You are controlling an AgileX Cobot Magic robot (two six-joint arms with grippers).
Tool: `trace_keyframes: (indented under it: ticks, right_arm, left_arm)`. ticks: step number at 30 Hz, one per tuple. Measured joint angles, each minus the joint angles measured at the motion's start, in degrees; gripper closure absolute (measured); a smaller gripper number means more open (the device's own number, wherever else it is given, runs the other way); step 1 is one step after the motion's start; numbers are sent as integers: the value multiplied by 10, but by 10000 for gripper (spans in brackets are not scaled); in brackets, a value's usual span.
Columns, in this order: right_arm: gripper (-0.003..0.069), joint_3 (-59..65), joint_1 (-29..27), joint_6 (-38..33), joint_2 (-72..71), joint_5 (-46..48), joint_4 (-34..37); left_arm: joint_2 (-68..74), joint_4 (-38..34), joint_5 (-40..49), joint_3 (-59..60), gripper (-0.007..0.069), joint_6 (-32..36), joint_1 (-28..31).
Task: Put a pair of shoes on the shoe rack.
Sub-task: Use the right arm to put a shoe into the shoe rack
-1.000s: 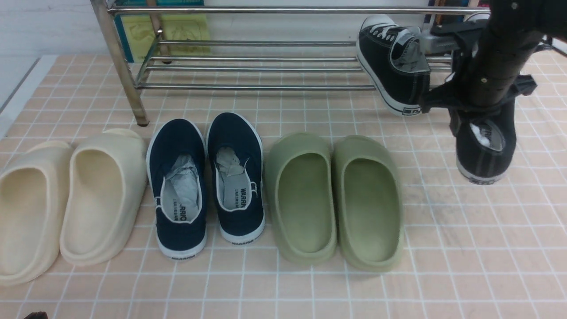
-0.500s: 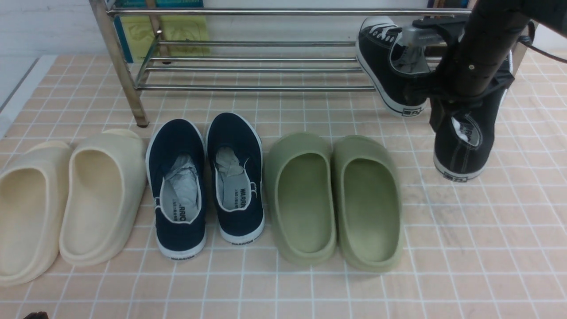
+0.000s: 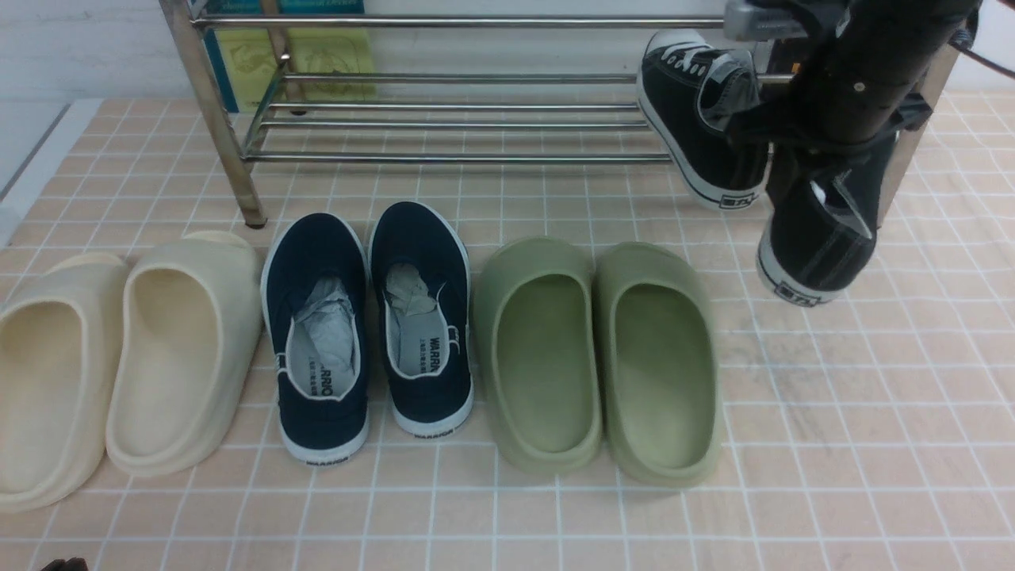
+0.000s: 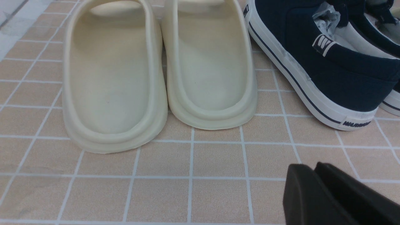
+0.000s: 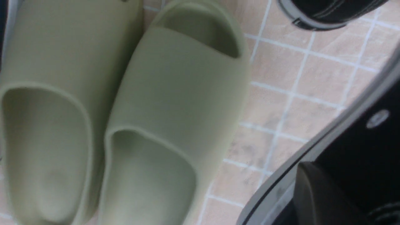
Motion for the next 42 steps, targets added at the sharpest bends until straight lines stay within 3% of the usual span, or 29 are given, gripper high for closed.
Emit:
trace_keyframes:
  ticks: [5,11,23,32,42]
  right_arm:
    - [637,50,-9,5,-37,-8,-53]
    - [637,101,-8,26,-68,-4,-67]
    - [636,92,-18,60,10,-263,-138]
    - [636,8,-52,17,98,-278,-144]
    - [636,-50,-54,-29,132,-277,-92]
  left_arm:
    - [0,0,0,0,533,0,0]
    - [0,0,0,0,531,0,0]
    - [0,0,0,0,520,0,0]
    - [0,0,0,0,511,0,0]
    - [0,0,0,0,510,0,0]
